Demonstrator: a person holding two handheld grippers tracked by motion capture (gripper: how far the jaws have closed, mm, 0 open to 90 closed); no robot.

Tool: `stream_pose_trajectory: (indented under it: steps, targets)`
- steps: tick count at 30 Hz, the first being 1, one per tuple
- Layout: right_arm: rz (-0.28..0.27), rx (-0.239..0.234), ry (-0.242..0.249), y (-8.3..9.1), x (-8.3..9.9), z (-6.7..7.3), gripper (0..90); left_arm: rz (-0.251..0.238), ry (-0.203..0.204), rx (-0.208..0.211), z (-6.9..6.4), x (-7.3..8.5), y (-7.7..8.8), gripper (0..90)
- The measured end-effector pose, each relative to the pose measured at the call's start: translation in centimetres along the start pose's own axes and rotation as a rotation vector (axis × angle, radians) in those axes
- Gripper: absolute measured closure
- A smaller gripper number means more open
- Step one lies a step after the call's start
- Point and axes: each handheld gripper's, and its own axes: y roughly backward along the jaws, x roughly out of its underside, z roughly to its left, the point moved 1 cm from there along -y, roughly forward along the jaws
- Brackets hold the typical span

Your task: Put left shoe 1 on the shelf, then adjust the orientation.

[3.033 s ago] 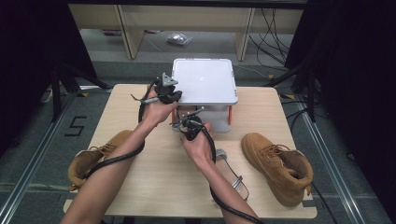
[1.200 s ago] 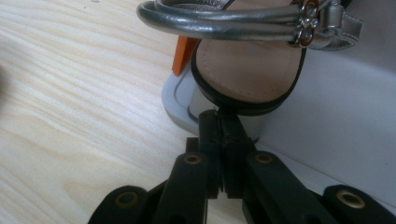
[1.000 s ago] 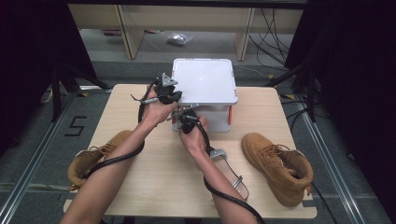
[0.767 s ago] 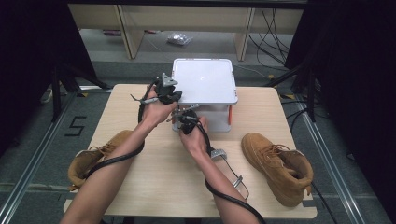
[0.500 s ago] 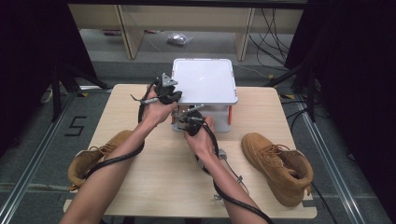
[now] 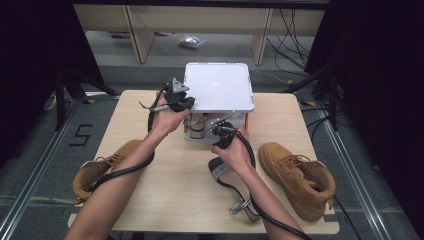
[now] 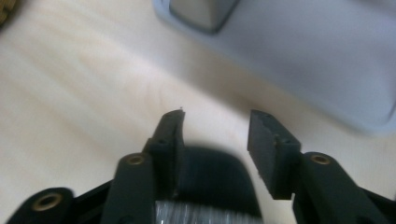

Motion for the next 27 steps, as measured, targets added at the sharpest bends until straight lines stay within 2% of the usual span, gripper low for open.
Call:
stream_pose_trajectory:
  steps: [5, 6, 7, 8, 9, 10, 11, 12, 13, 15, 17, 18, 20, 21, 23, 25, 26, 27]
  targets:
    - [0.091, -0.058, -0.019, 1.3, 2.4, -0.6, 49.9, -0.028, 0.02, 0.002, 0.0, -0.2, 0.3, 69.8]
    - [0.119, -0.053, -0.05, 1.6, 2.7, -0.5, 49.0, -0.049, 0.033, 0.004, -0.1, -0.3, 0.4, 68.0]
    - [0.152, -0.048, -0.05, 1.8, 3.1, -0.7, 48.2, -0.058, 0.038, 0.006, -0.1, -0.5, 0.5, 66.9]
    - [0.161, -0.048, -0.058, 2.0, 3.5, -0.8, 47.2, -0.054, 0.027, 0.009, -0.1, -0.5, 0.6, 65.8]
    - [0.179, -0.051, -0.06, 2.2, 3.9, -1.1, 45.5, -0.056, 0.032, 0.009, -0.1, -0.6, 0.7, 64.6]
    - [0.198, -0.034, -0.044, 2.2, 4.2, -1.4, 44.7, -0.057, 0.037, 0.009, -0.2, -0.6, 0.6, 62.9]
    - [0.213, -0.049, -0.032, 2.3, 4.7, -1.6, 44.4, -0.054, 0.034, 0.007, -0.2, -0.5, 0.6, 61.7]
    - [0.219, -0.061, -0.057, 2.5, 5.1, -1.6, 43.9, -0.06, 0.046, 0.007, -0.3, -0.5, 0.5, 60.9]
    - [0.231, -0.049, -0.047, 2.6, 5.4, -1.8, 43.0, -0.06, 0.048, 0.008, -0.3, -0.5, 0.6, 60.5]
    - [0.226, -0.057, -0.053, 2.9, 5.8, -2.0, 42.0, -0.059, 0.05, 0.011, -0.4, -0.4, 0.5, 60.6]
    - [0.238, -0.057, -0.068, 3.3, 6.2, -2.1, 40.4, -0.046, 0.035, 0.013, -0.3, -0.5, 0.6, 60.6]
    - [0.241, -0.045, -0.058, 3.3, 6.3, -2.3, 39.9, -0.048, 0.034, 0.013, -0.3, -0.5, 0.5, 60.7]
    - [0.237, -0.066, -0.061, 3.4, 6.6, -2.3, 38.7, -0.044, 0.04, 0.014, -0.3, -0.5, 0.3, 60.7]
    - [0.235, -0.076, -0.033, 3.3, 6.8, -2.5, 38.7, -0.048, 0.047, 0.014, -0.3, -0.5, 0.1, 60.7]
    - [0.256, -0.083, -0.085, 3.5, 7.0, -2.2, 38.2, -0.047, 0.054, 0.012, -0.4, -0.5, -0.1, 60.6]
    - [0.266, -0.078, -0.083, 3.6, 7.3, -2.2, 37.4, -0.037, 0.041, 0.01, -0.3, -0.5, -0.1, 60.6]
    - [0.269, -0.077, -0.062, 3.6, 7.4, -2.4, 37.0, -0.036, 0.04, 0.01, -0.3, -0.5, -0.1, 60.6]
    - [0.281, -0.085, -0.073, 3.6, 7.6, -2.3, 36.7, -0.036, 0.042, 0.01, -0.4, -0.5, -0.1, 60.5]
